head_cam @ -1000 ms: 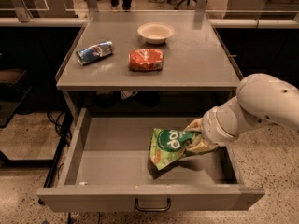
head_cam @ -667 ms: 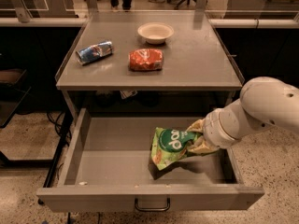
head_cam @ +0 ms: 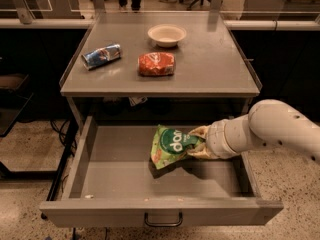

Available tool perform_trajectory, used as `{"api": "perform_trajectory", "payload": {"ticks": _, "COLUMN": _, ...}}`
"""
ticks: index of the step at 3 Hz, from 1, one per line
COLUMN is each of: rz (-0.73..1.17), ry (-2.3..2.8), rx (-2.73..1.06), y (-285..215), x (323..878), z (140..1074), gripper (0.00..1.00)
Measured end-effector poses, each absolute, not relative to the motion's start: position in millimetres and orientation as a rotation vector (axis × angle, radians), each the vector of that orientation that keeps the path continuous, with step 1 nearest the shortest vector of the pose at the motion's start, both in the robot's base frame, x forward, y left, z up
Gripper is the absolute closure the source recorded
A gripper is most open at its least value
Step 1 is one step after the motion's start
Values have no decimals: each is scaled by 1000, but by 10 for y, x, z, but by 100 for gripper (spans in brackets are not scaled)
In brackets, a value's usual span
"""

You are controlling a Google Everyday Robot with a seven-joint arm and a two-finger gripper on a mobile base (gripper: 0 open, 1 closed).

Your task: Place green rice chip bag into top drawer

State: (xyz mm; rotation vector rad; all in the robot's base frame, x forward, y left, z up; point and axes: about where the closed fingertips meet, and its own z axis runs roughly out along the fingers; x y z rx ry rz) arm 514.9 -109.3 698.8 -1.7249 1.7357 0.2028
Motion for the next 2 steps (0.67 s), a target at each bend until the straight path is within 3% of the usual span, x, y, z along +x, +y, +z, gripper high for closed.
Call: {"api": "perform_trajectory", "payload": {"ticks": 2, "rz": 217, "ry": 1723, "rx": -1685, "y": -1049, "x": 5588, "z": 6740, "gripper": 100}}
